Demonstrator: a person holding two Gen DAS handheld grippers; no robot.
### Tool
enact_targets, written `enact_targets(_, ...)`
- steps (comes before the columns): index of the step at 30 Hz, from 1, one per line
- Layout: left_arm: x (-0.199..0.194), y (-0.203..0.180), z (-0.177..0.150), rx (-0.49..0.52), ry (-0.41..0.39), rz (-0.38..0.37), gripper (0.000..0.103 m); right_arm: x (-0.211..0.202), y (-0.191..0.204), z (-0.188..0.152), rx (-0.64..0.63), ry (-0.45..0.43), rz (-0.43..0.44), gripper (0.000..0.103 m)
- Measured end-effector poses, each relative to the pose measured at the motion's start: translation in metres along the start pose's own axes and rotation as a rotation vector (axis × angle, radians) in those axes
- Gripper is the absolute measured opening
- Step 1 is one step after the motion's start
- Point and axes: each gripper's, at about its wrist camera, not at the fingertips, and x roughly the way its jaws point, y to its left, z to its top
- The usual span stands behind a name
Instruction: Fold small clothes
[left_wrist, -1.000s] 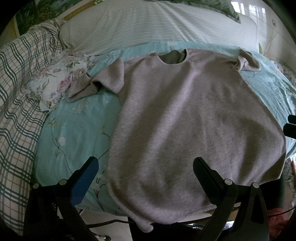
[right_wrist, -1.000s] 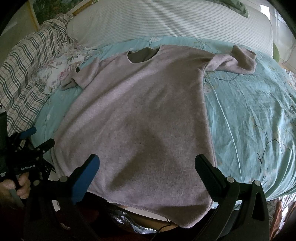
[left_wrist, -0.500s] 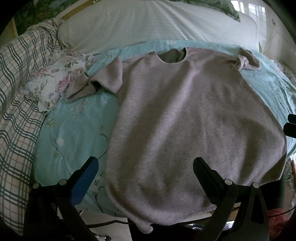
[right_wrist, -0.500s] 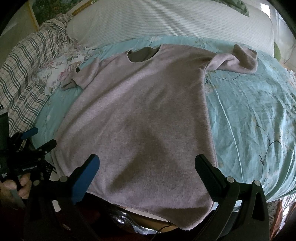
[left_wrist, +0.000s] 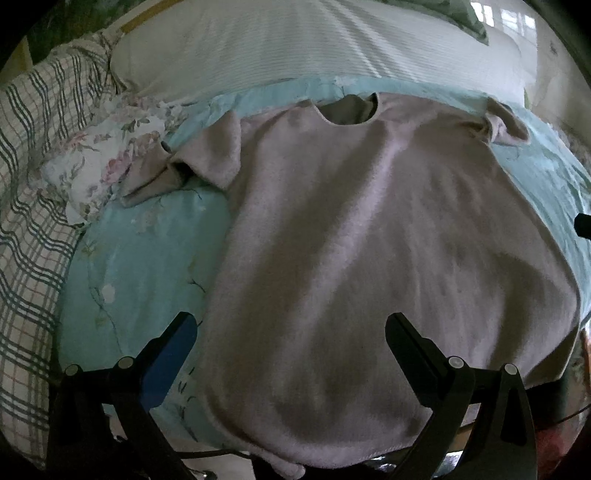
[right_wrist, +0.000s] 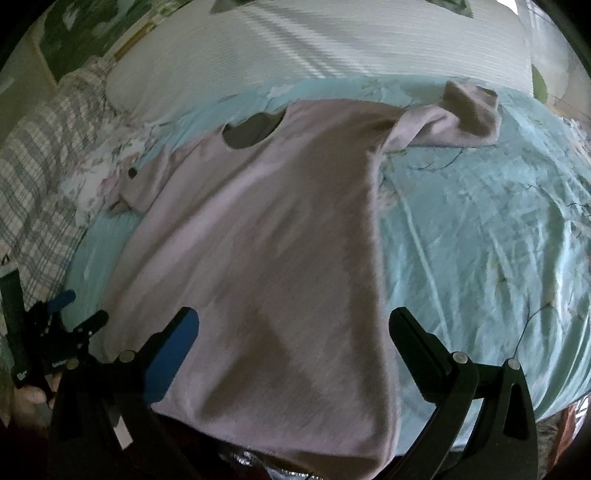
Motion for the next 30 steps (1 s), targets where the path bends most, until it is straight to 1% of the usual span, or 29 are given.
enact_targets(5,0.013,0.004,0.016,-0.034,0.032,-0.027,0.102,0.004,-0.031,0.030,0.049,-0.041,-0.011,0.103)
enact_targets(8,0.019,0.005,0.024,-0.037,0.044,-0.029,0.102,0.003,-0.053,0.059,0.094,-0.080,-0.020,0.103)
enact_targets(10,0.024,0.006,0.031,-0.032,0.042,-0.021,0.102,0.003,-0.069,0.081,0.117,-0.113,-0.034,0.103)
enact_targets(11,0.025,0.006,0.033,-0.028,0.029,-0.014,0.102,0.004,-0.079,0.098,0.130,-0.136,-0.063,0.103)
enact_targets(13,0.030,0.005,0.039,-0.025,0.038,-0.018,0.102,0.005,-0.092,0.121,0.140,-0.172,-0.084,0.103)
enact_targets(14,0.032,0.004,0.042,-0.023,0.043,-0.021,0.102,0.008,-0.106,0.142,0.154,-0.200,-0.112,0.103)
enact_targets(15,0.036,0.003,0.045,-0.021,0.047,-0.024,0.102,0.010,-0.113,0.156,0.166,-0.210,-0.125,0.102)
enact_targets(16,0.039,0.003,0.048,-0.021,0.051,-0.027,0.102,0.015,-0.123,0.169,0.180,-0.219,-0.138,0.102)
enact_targets(17,0.042,0.002,0.050,-0.020,0.056,-0.029,0.102,0.023,-0.139,0.193,0.203,-0.230,-0.155,0.101)
enact_targets(18,0.046,0.000,0.053,-0.017,0.062,-0.028,0.102,0.028,-0.147,0.205,0.211,-0.235,-0.165,0.099)
enact_targets(19,0.051,-0.002,0.056,-0.015,0.067,-0.030,0.102,0.038,-0.161,0.226,0.226,-0.243,-0.187,0.098)
enact_targets(21,0.060,-0.006,0.060,-0.011,0.086,-0.036,0.102,0.051,-0.178,0.251,0.246,-0.249,-0.222,0.095)
enact_targets(22,0.065,-0.008,0.063,-0.008,0.091,-0.037,0.102,0.057,-0.185,0.261,0.251,-0.250,-0.233,0.095)
enact_targets(23,0.070,-0.010,0.066,-0.005,0.092,-0.036,0.102,0.069,-0.198,0.279,0.267,-0.254,-0.247,0.095)
enact_targets(25,0.079,-0.014,0.069,-0.001,0.107,-0.042,0.102,0.082,-0.215,0.299,0.291,-0.258,-0.272,0.095)
enact_targets(28,0.095,-0.018,0.073,-0.001,0.137,-0.049,0.102,0.112,-0.249,0.334,0.342,-0.241,-0.319,0.093)
enact_targets(30,0.102,-0.020,0.074,-0.005,0.150,-0.054,0.102,0.125,-0.262,0.346,0.355,-0.234,-0.341,0.093)
